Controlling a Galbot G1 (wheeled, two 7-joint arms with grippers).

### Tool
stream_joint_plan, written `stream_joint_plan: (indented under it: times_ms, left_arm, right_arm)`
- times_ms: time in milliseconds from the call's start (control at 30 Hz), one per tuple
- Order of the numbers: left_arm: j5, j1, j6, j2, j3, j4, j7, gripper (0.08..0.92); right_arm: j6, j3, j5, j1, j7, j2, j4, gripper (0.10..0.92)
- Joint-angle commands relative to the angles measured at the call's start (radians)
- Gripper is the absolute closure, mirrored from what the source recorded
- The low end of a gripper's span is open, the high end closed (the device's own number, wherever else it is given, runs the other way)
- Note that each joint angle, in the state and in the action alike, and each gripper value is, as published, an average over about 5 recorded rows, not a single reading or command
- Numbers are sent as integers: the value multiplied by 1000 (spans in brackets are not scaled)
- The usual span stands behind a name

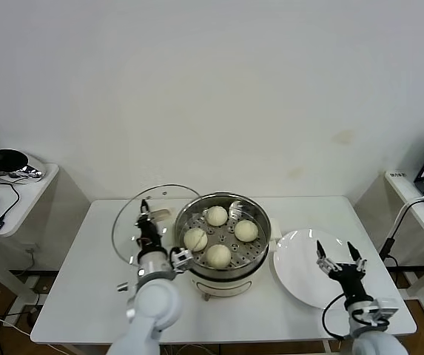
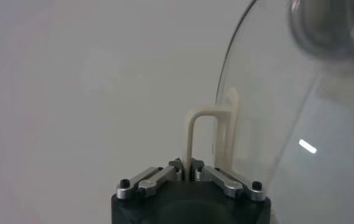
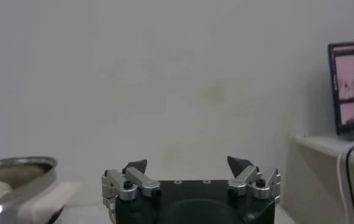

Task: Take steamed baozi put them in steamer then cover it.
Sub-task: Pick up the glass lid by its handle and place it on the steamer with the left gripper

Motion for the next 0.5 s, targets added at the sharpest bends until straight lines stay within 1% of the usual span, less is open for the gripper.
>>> stream_joint_plan:
  times_ms: [33,333,500]
  left_arm:
    - [64,-120,18,-83,134,92,35,858]
    - [115,-138,23,-124,209,113,60,858]
    - [132,-132,25,-140,247,143,56,858]
  right_arm:
    - [-1,-51,-18,-28,-8,5,-15,203]
    - [-16,-59,-3,-20,-14,-12,-21,203]
    - [-21,-65,19,-44,-25,-53,-18,203]
